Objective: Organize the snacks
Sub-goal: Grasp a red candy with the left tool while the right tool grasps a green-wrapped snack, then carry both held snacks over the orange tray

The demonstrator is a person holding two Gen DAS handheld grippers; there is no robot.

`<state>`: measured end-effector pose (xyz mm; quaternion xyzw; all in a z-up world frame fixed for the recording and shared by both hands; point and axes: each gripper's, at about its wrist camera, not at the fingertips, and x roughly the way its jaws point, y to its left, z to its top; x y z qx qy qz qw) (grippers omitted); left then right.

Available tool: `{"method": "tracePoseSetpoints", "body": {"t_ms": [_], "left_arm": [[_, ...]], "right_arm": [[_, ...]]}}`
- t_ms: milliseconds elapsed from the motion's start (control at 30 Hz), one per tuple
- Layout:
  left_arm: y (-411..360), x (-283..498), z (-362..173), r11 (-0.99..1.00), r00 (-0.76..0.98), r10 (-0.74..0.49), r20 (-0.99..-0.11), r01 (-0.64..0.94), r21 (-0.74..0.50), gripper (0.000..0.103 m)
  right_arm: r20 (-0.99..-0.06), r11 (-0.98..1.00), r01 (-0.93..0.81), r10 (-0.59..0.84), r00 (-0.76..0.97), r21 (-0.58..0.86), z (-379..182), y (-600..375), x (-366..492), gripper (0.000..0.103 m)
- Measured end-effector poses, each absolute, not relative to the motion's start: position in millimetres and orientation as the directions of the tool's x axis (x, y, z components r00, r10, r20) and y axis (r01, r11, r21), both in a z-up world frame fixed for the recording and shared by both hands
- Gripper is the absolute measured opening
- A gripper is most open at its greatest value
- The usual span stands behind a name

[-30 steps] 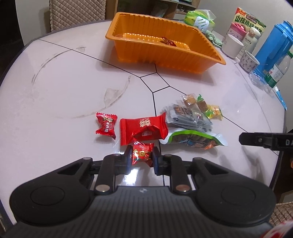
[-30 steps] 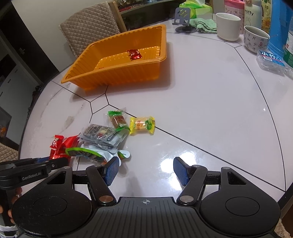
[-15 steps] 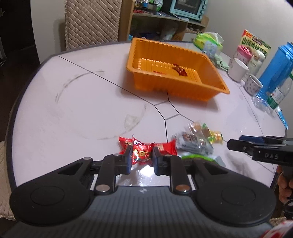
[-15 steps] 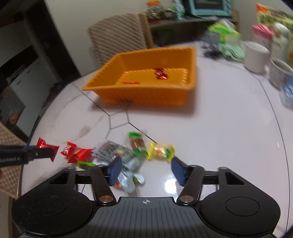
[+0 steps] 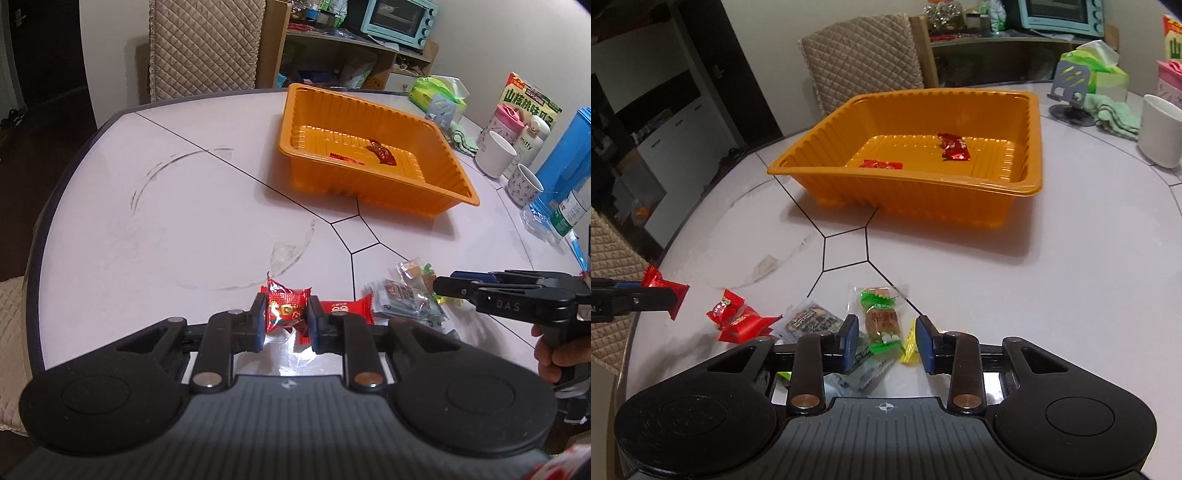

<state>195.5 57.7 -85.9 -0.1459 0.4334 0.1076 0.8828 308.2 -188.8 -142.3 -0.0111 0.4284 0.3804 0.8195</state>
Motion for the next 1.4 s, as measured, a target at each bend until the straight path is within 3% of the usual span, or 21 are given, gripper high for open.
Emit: {"method": "tracePoseSetpoints", "body": {"t_ms": [300,367,433,1000,1400], "left_arm": [[60,196,-86,0.929,0.596,0.078,-0.799,-0.334,-0.158,0.020],[61,196,-86,0.928,0.594,0.081,-0.800,-0.338,-0.157,0.020],[61,196,-86,0.927,0.593,0.083,-0.801,-0.342,-0.157,0.020],[61,203,-73,0.936,0.615,0.069,-0.786,-0.313,-0.162,0.020],[50,267,-46,0.970,0.688,0.020,-0.725,-0.188,-0.152,0.020]], "right_arm": [[-0.711,0.685,-0.650,0.633,0.306,0.329,-155,-181,319,0.032],[-0.710,0.678,-0.653,0.639,0.296,0.338,-156,-179,321,0.024],[-0.715,0.681,-0.653,0.633,0.298,0.332,-156,-178,321,0.023],[-0.659,0.676,-0.649,0.670,0.343,0.349,-120,-193,316,0.023],[-0.582,0.701,-0.630,0.679,0.447,0.334,-73,-205,359,0.023]]}}
